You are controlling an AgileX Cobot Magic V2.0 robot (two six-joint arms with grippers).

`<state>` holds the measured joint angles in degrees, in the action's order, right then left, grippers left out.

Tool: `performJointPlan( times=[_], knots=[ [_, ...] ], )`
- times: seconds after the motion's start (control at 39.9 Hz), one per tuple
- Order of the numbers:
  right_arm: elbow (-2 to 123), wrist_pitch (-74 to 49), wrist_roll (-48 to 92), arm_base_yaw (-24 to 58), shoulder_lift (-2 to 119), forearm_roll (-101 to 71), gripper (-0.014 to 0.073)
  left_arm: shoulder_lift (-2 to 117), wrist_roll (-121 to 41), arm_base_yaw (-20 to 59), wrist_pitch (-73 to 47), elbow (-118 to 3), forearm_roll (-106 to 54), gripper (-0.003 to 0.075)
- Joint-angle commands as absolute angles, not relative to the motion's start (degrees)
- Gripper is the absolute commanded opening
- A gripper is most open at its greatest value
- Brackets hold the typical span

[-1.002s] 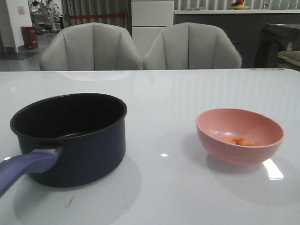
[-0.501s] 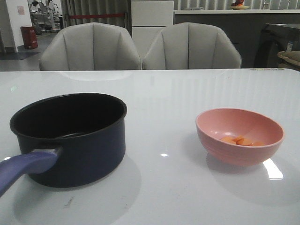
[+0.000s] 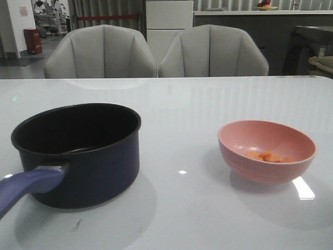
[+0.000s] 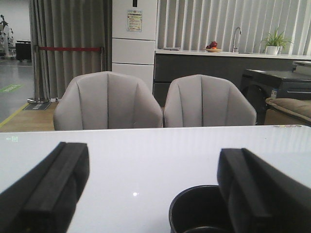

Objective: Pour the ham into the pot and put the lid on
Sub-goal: 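Lower the right gripper to the pink bowl rim and grasp it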

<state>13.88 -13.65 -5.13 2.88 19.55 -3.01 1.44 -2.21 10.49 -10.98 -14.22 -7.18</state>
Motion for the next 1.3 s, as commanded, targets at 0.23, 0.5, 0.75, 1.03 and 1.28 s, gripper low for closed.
performJointPlan(
  times=[0.23, 0.5, 0.75, 1.03, 1.28],
  knots=[
    [26.2, -17.0, -4.9, 3.3, 37.8, -9.0, 0.0440, 2.0, -2.2, 11.0, -7.4, -15.6, -7.4, 0.0594],
    [41.7, -26.4, -3.9, 6.9, 63.2, -9.2, 0.0435, 2.0, -2.2, 11.0, -10.1, -15.6, -7.4, 0.0594],
    [52.4, -31.7, -1.8, 8.0, 80.7, -9.2, 0.0435, 2.0, -2.2, 11.0, -10.9, -15.6, -7.4, 0.0594],
    [57.5, -32.4, -0.9, 8.0, 92.0, -9.2, 0.0435, 2.0, -2.2, 11.0, -10.9, -15.6, -7.4, 0.0594],
    [61.7, -33.9, -0.9, 7.9, 98.5, -9.2, 0.0431, 2.0, -2.2, 11.0, -10.9, -15.6, -7.4, 0.0594]
  ],
)
